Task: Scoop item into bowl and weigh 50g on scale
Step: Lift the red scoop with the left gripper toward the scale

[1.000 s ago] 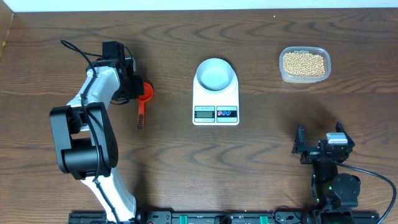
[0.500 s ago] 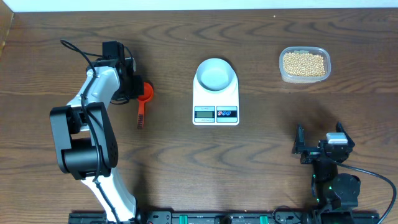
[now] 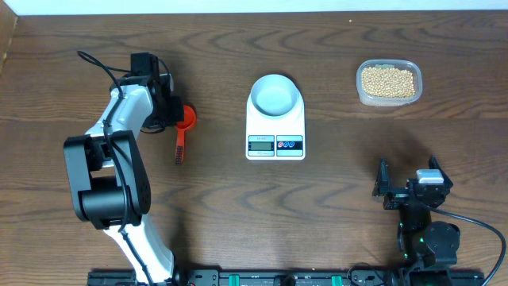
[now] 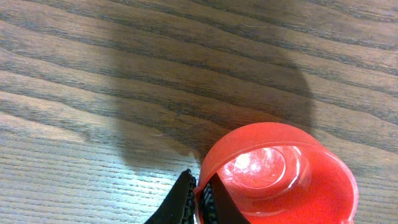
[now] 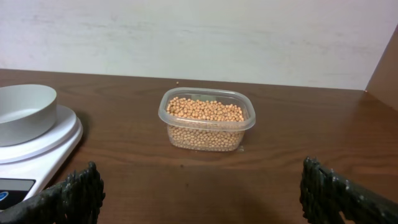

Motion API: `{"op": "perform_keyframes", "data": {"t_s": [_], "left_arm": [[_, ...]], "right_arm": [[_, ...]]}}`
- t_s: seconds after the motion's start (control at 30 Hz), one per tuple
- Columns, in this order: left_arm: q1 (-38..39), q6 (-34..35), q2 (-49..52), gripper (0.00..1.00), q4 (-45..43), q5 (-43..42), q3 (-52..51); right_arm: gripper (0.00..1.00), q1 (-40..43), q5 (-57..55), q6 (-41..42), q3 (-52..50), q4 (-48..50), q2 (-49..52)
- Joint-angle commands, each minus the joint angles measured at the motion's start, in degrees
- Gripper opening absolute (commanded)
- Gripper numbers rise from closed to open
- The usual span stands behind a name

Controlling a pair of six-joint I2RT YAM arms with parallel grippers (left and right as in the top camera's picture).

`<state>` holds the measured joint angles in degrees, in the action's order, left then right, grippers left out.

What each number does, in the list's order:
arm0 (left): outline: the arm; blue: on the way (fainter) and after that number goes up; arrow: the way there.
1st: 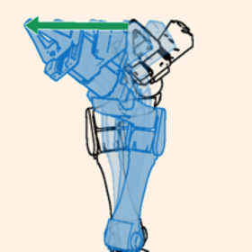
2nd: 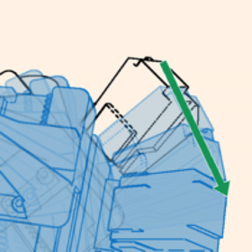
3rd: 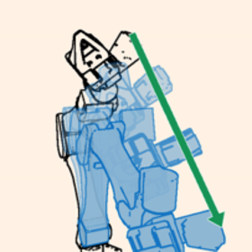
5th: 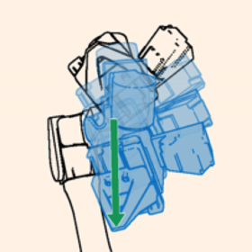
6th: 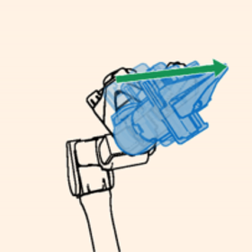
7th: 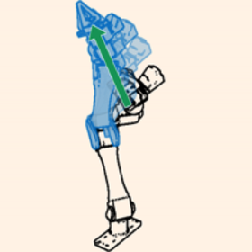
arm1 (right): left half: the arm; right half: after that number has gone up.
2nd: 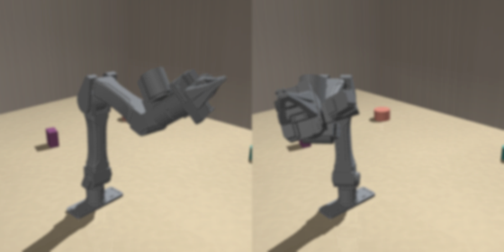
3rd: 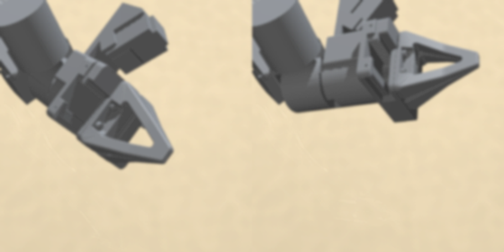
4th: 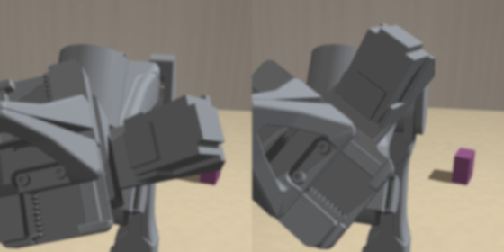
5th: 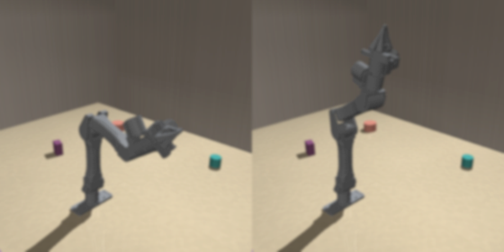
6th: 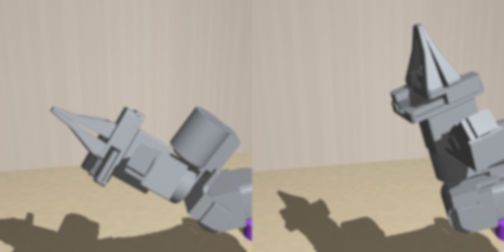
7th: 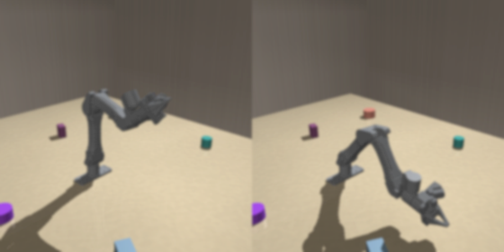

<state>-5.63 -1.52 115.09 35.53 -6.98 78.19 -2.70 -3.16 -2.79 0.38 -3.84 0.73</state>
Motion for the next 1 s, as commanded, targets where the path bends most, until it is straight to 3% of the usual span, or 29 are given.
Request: {"op": "perform_keyframes", "data": {"t_s": [0.0, 0.97], "left_arm": [[-0.1, 0.3, 0.2, 0.07, 0.0, -0.1, -0.5], [-0.1, 1.8, -10.7, 0.07, 1.5, -0.1, -0.5]], "right_arm": [[0.99, 0.5, 0.1, -0.7, -0.1, -0.2, -0.1], [0.99, 0.5, 0.1, -0.7, -0.1, -0.2, -0.1]]}}
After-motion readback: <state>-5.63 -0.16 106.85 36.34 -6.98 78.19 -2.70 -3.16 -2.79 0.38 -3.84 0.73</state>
